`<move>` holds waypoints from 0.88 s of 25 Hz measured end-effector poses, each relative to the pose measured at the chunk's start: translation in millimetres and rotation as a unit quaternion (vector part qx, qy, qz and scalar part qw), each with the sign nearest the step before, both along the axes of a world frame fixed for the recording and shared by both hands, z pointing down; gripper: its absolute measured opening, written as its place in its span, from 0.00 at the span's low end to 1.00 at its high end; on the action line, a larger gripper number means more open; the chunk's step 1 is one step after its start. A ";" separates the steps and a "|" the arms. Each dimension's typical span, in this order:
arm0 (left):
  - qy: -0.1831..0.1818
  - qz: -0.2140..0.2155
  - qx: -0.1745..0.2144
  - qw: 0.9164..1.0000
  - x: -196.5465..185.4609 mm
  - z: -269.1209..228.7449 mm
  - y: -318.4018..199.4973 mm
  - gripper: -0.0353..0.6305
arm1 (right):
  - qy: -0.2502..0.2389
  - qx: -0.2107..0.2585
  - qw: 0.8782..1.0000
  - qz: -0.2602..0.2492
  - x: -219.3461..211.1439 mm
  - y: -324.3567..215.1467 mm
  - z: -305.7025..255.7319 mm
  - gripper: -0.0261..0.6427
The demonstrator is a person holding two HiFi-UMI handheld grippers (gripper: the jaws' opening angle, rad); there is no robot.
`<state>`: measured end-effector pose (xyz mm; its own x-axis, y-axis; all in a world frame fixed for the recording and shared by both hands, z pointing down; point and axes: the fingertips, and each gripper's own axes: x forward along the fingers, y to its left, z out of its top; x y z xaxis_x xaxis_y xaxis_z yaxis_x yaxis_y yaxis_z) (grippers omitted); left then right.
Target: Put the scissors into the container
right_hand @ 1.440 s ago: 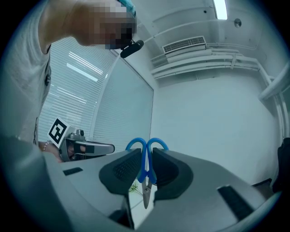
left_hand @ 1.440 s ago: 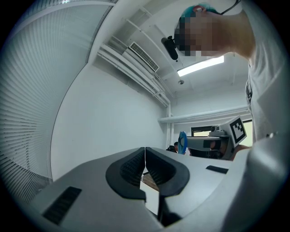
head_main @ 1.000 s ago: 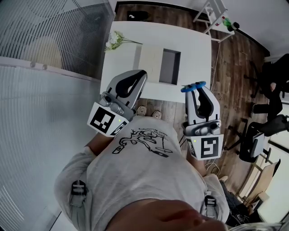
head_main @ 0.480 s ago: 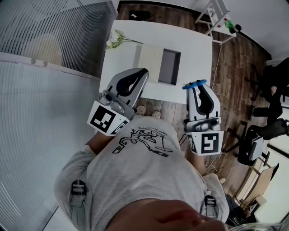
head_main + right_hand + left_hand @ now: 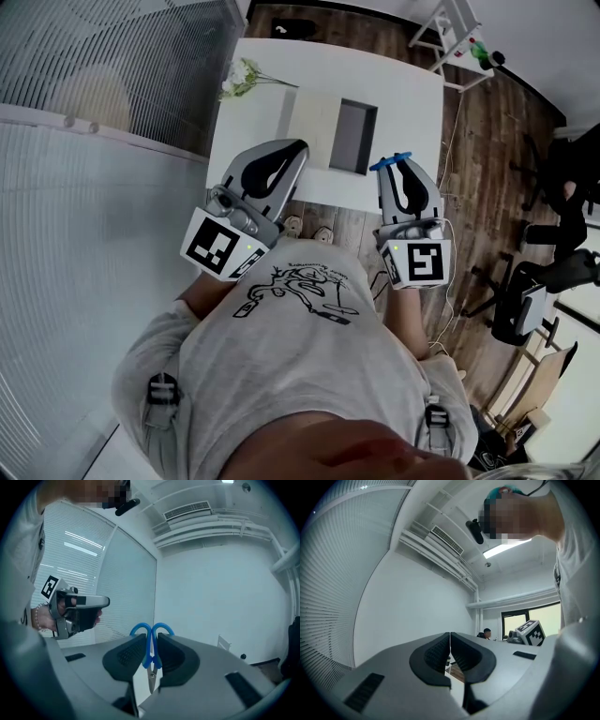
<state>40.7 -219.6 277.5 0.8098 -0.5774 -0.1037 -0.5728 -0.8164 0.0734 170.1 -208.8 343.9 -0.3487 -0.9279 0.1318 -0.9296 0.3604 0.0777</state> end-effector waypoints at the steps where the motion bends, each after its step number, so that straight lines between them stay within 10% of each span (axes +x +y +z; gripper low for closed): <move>1: 0.000 0.000 0.000 1.000 0.1 0.6 0.0 0.09 | -0.002 -0.007 1.000 0.001 0.9 -3.0 6.7 0.17; 22: -0.002 0.000 0.005 1.000 -6.8 3.3 -2.5 0.09 | 0.014 -0.139 0.990 0.028 16.8 -78.0 173.2 0.17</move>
